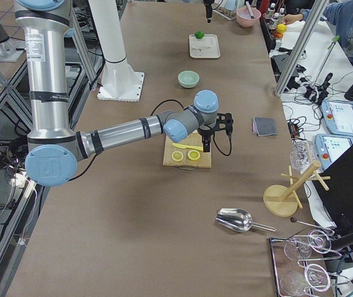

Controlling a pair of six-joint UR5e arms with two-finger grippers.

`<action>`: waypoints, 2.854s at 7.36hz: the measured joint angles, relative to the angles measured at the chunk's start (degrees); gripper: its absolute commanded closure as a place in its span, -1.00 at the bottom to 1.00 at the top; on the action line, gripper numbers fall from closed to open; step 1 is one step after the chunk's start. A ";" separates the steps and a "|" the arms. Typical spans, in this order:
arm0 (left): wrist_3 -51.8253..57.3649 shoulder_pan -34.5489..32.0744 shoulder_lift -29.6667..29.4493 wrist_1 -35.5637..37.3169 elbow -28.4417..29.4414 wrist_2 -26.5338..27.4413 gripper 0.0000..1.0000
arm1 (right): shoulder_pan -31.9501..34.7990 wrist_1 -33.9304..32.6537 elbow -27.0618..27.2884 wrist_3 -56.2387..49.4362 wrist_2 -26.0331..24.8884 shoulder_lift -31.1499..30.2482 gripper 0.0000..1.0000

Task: Put spoon and bun in bowl

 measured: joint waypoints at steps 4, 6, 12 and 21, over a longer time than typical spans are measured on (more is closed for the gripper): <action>-4.86 7.01 -2.05 -1.90 6.46 3.07 -0.37 | -7.41 0.02 0.39 6.18 -4.12 4.47 -0.99; -5.08 8.37 -2.58 -4.81 9.82 3.24 -0.17 | -9.72 -0.07 0.47 8.00 -5.75 5.62 -0.99; -5.15 9.44 -3.42 -7.77 12.52 3.59 1.00 | -10.47 -0.10 0.52 8.39 -6.18 5.78 -0.98; -25.11 16.44 -23.03 -5.50 10.38 3.74 1.00 | -18.80 -0.63 -1.86 9.62 -14.17 7.31 -0.87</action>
